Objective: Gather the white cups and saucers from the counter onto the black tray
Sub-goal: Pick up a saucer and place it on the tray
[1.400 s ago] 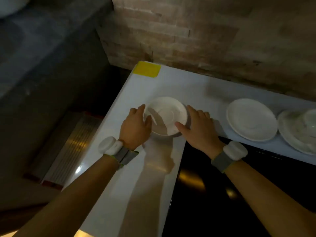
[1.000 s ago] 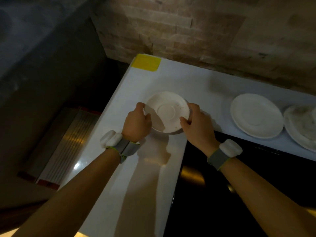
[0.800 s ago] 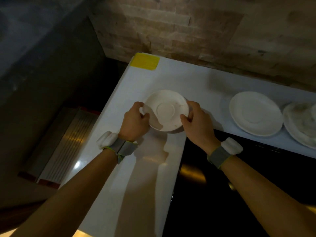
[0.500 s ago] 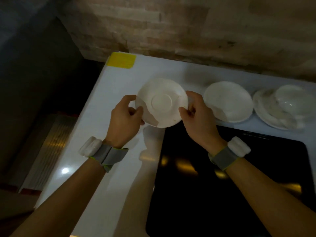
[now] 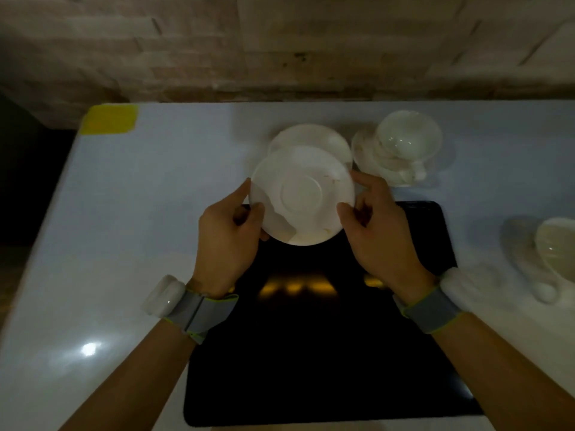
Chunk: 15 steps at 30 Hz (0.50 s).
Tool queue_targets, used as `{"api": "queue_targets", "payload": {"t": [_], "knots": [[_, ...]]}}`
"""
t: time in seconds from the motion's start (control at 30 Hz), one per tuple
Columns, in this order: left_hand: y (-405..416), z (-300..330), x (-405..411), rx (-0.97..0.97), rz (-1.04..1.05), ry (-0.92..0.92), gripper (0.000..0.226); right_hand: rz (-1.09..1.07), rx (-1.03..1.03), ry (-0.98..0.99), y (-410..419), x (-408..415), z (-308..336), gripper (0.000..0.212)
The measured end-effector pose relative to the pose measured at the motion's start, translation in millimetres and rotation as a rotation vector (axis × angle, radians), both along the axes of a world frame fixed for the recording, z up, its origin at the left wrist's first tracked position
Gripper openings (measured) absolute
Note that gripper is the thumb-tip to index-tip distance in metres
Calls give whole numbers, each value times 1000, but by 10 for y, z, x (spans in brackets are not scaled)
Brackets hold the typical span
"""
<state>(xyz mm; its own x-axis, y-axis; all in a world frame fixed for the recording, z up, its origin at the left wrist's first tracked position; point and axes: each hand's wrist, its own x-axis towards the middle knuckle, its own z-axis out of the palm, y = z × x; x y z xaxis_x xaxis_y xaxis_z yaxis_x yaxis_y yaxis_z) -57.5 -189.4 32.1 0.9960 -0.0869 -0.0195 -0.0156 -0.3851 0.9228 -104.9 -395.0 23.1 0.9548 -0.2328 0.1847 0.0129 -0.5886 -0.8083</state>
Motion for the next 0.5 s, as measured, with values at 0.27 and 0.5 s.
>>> {"api": "queue_targets", "payload": {"t": [0.27,0.5], "knots": [[-552,-108,-219,15,-76,-24,44,-103,41,21,-479,-368,-57,42],[-1010,-226,-436,46,-141,12,45,-195,-19,66,-868,-684,-169,40]]}}
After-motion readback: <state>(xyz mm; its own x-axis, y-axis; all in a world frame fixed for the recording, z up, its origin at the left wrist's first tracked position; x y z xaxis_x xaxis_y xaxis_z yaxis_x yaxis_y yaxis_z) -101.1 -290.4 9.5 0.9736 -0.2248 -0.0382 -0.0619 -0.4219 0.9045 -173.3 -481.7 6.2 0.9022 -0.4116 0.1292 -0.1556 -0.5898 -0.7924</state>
